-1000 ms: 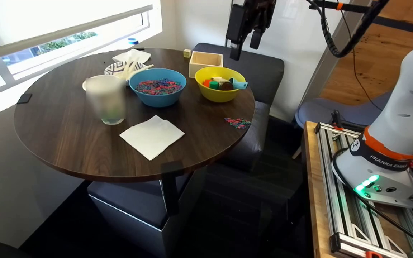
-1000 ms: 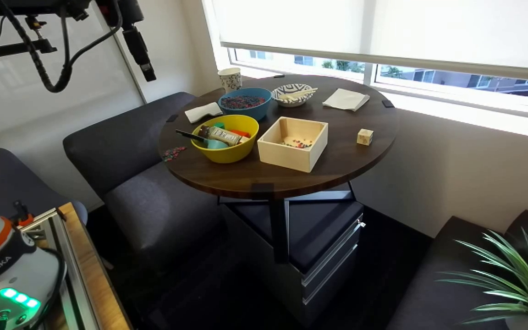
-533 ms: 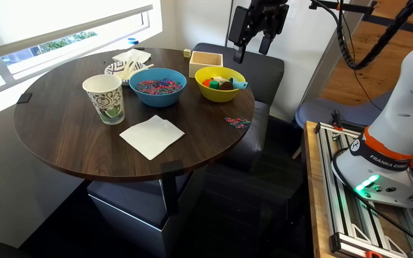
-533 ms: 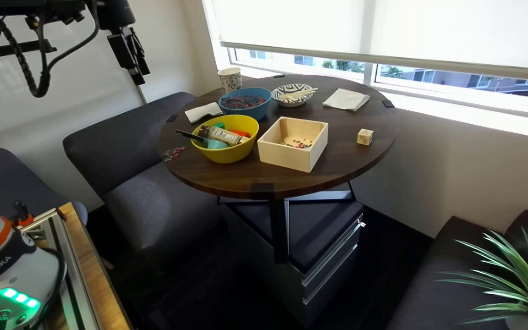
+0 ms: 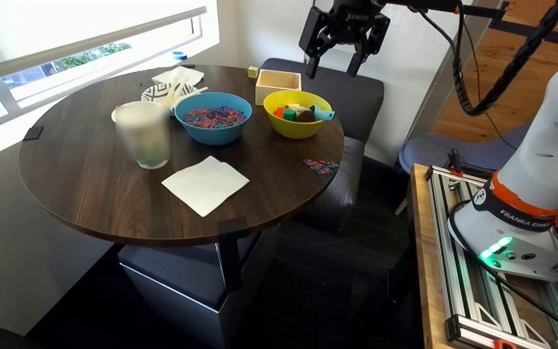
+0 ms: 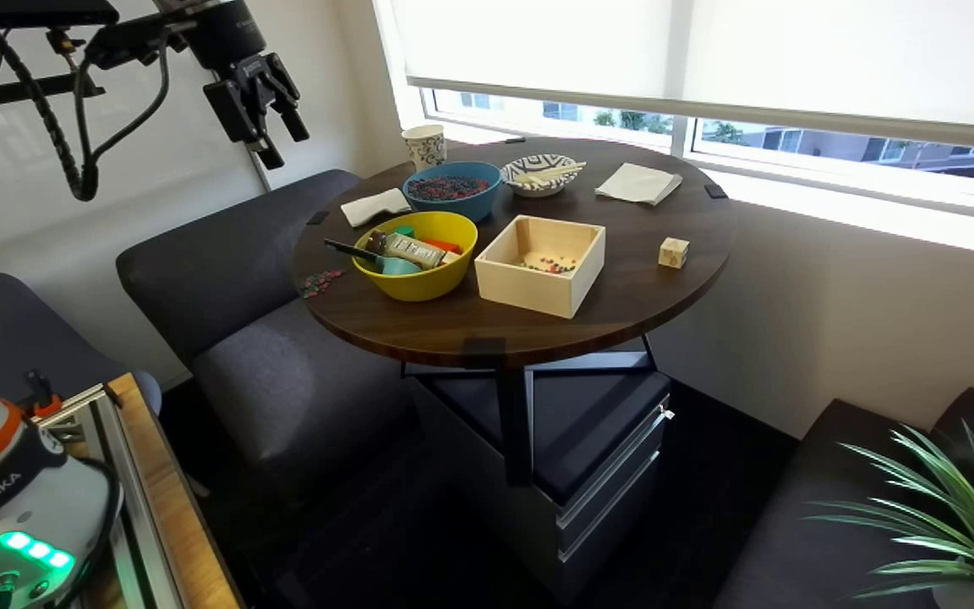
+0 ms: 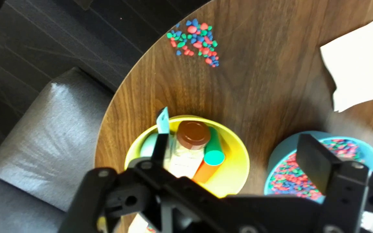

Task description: Scoop up cereal from the blue bowl and pour them into the cup

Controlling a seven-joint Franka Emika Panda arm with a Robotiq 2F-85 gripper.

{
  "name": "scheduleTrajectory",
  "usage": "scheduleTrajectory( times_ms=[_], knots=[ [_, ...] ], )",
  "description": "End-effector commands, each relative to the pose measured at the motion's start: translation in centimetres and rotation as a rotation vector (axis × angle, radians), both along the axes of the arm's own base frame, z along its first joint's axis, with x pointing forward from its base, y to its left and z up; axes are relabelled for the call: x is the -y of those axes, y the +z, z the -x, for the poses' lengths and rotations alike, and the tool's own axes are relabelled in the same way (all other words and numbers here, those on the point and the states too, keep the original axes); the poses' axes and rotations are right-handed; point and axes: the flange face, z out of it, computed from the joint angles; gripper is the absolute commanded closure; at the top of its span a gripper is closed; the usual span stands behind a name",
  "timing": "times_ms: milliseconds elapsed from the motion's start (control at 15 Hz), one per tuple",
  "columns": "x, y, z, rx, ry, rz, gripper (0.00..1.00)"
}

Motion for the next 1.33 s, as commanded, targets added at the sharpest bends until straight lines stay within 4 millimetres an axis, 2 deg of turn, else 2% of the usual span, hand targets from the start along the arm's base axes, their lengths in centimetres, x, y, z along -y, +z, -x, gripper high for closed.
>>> scheduleTrajectory(
  times_ms=[0, 200, 267, 600, 1000, 1267],
  knots=[
    [1.3, -2.0, 2.3, -0.021, -0.152, 0.104, 0.00],
    [1.9, -3.2, 2.9, 0.030, -0.248, 0.112, 0.00],
    [1.8, -2.6, 1.8, -0.015, -0.187, 0.086, 0.00],
    [1.8, -2.5, 1.8, -0.009, -0.193, 0.086, 0.00],
    [1.3, -5.1, 2.3, 0.127, -0.241, 0.066, 0.00],
    [2.2, -7.6, 3.4, 0.134, -0.270, 0.057, 0.00]
  ],
)
